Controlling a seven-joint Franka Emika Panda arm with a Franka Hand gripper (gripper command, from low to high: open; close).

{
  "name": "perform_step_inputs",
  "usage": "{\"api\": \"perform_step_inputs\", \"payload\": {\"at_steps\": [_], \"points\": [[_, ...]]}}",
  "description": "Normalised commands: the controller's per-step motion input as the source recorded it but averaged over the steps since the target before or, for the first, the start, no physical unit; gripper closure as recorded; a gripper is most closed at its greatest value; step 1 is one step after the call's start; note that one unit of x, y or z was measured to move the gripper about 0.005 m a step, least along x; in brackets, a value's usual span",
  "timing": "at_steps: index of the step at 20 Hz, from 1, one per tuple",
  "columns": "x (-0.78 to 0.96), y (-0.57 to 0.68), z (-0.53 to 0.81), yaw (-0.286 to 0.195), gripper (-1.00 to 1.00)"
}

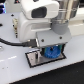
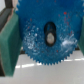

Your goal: Insert the blue gear onto the right peg, followed by the red gear

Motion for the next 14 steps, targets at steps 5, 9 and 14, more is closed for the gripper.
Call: {"api": "perform_step_inputs", "payload": {"at_steps": [5,9,14], "points": [[0.08,0.04,-0.06,0.0,-1.0],[0.0,0.14,0.25,0.0,-1.0],[-0.03,0.16,0.43,0.0,-1.0]]}}
